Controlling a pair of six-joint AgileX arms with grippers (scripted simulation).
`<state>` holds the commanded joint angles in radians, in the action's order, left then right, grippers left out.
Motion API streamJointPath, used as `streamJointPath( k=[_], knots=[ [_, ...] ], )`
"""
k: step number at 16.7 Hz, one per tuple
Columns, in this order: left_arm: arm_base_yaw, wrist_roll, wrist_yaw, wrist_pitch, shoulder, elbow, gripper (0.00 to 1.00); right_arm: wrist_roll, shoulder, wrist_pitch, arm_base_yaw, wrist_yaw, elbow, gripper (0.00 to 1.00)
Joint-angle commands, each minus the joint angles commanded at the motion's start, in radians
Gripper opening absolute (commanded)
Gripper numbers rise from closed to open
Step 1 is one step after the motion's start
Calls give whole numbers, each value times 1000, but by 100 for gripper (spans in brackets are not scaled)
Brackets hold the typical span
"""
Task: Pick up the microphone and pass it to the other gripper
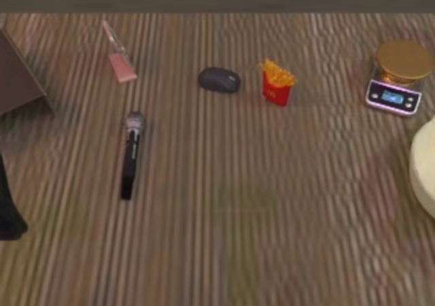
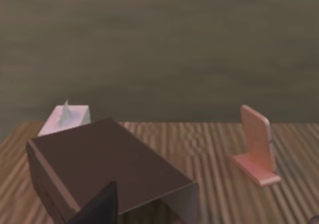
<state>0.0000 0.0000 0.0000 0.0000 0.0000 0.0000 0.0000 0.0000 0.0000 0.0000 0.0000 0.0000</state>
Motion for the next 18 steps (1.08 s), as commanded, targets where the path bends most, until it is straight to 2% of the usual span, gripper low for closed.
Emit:
streamJointPath(
  k=[4,8,18],
  knots=[
    [-8,-6,1,-19,31,29,100,0,0,0,0,0,0,100],
    [-46,-42,2,-123,220,199,100,0,0,0,0,0,0,100],
    [-201,-184,-1,-591,1234,888,100,0,0,0,0,0,0,100]
  ],
)
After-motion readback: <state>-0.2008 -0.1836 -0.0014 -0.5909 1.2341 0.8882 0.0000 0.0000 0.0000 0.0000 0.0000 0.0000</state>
